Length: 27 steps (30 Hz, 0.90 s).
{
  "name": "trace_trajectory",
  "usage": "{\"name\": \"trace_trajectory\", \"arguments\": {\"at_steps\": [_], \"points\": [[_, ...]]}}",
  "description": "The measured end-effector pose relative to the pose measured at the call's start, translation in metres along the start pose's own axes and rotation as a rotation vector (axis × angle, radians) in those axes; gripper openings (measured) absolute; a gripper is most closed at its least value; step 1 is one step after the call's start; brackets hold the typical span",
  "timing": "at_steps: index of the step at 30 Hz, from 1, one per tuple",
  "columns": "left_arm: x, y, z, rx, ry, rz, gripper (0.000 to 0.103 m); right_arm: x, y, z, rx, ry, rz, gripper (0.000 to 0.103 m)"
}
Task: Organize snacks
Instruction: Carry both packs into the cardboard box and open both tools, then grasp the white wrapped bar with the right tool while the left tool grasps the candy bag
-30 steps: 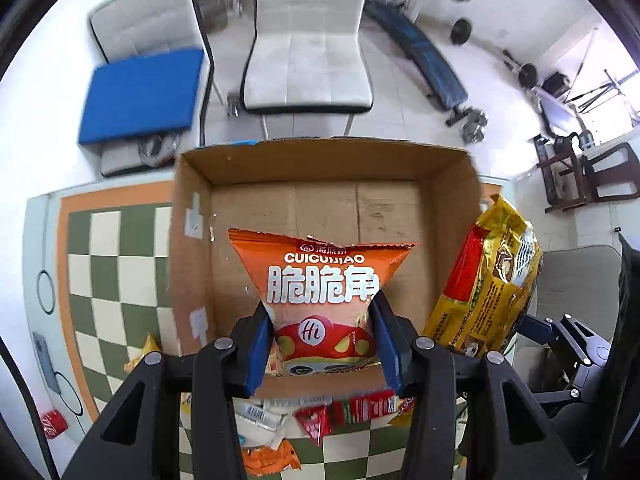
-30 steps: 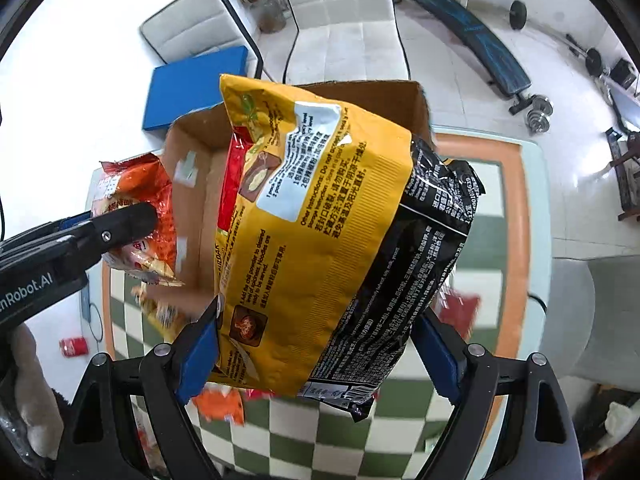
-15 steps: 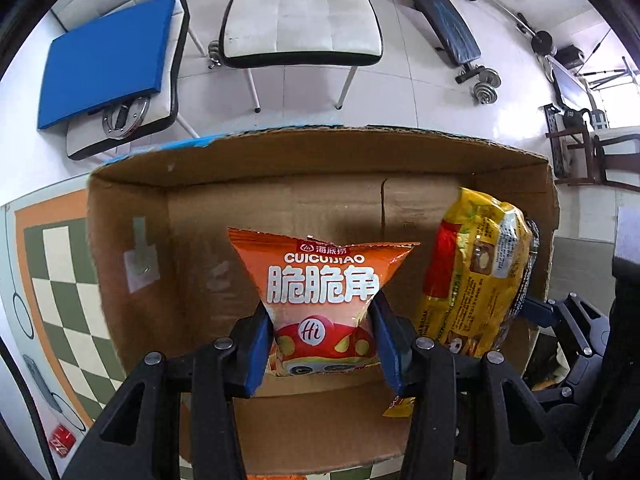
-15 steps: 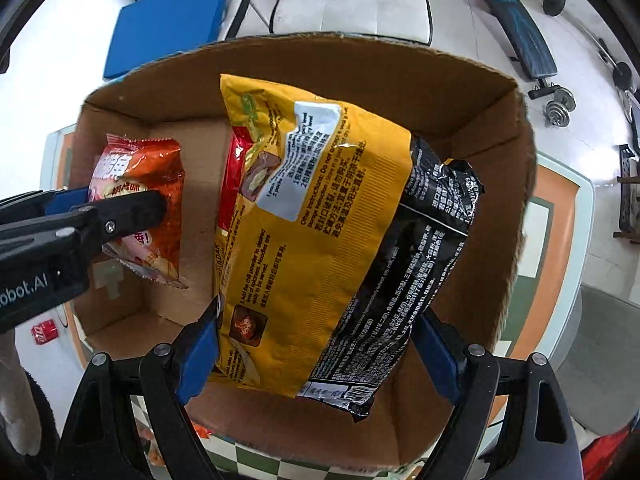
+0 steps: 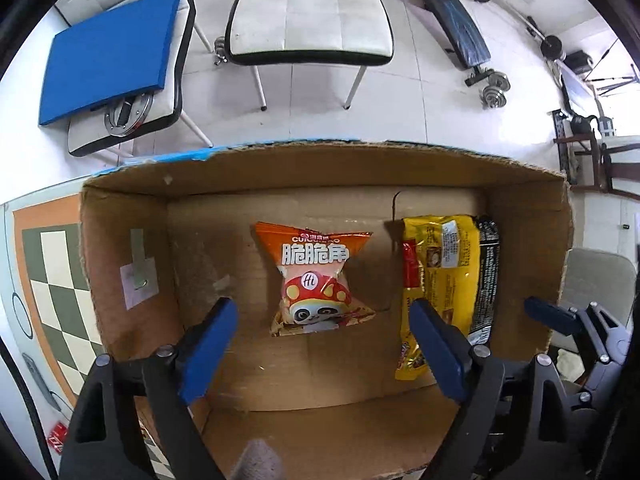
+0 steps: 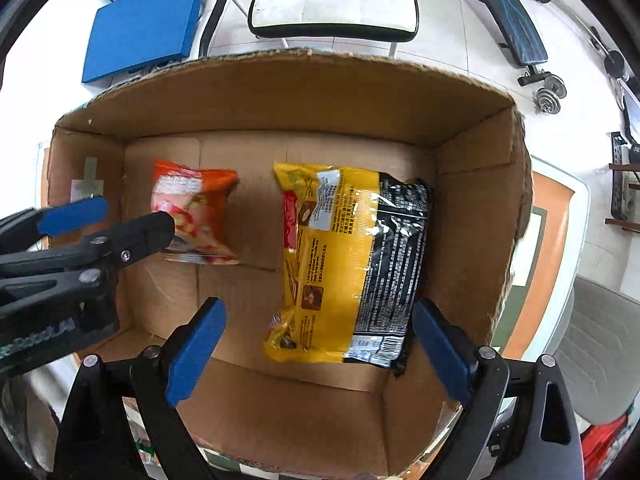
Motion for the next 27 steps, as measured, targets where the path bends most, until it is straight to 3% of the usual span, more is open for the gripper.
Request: {"name": "trace_trajectory", "arguments": {"at_steps": [8, 14, 18, 23, 27], "points": [[-0.001, -0.023, 0.027, 0.073, -0.007, -0.008, 0.088, 0.008, -0.007, 0.002, 0.042, 0.004, -0.026, 0.097], [-0.001, -0.058, 0.064, 0.204, 0.033, -0.035, 0.088, 0.003, -0.038, 0.022, 0.143, 0.054, -0.078, 0.097], [-0.004, -0.085, 0.086, 0.276, 0.021, -0.028, 0.089, -0.003, -0.063, 0.034, 0.206, 0.111, -0.102, 0.097], [-0.017, -0.134, 0.102, 0.332, 0.026, 0.004, 0.089, -0.023, -0.105, 0.044, 0.255, 0.138, -0.069, 0.097], [-0.053, -0.196, 0.092, 0.368, 0.112, 0.071, 0.089, -0.050, -0.142, 0.037, 0.241, 0.145, 0.005, 0.097]]}}
Point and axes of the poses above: each gripper's, at about its wrist camera, not at the fingertips, and z roughly against the way its jaws point, x to its right, y to its top, the point moved 5 cm from there along -z, roughly the way its jaws point, and after that the axes turned 3 degrees about -x, right-handed, at the moved point
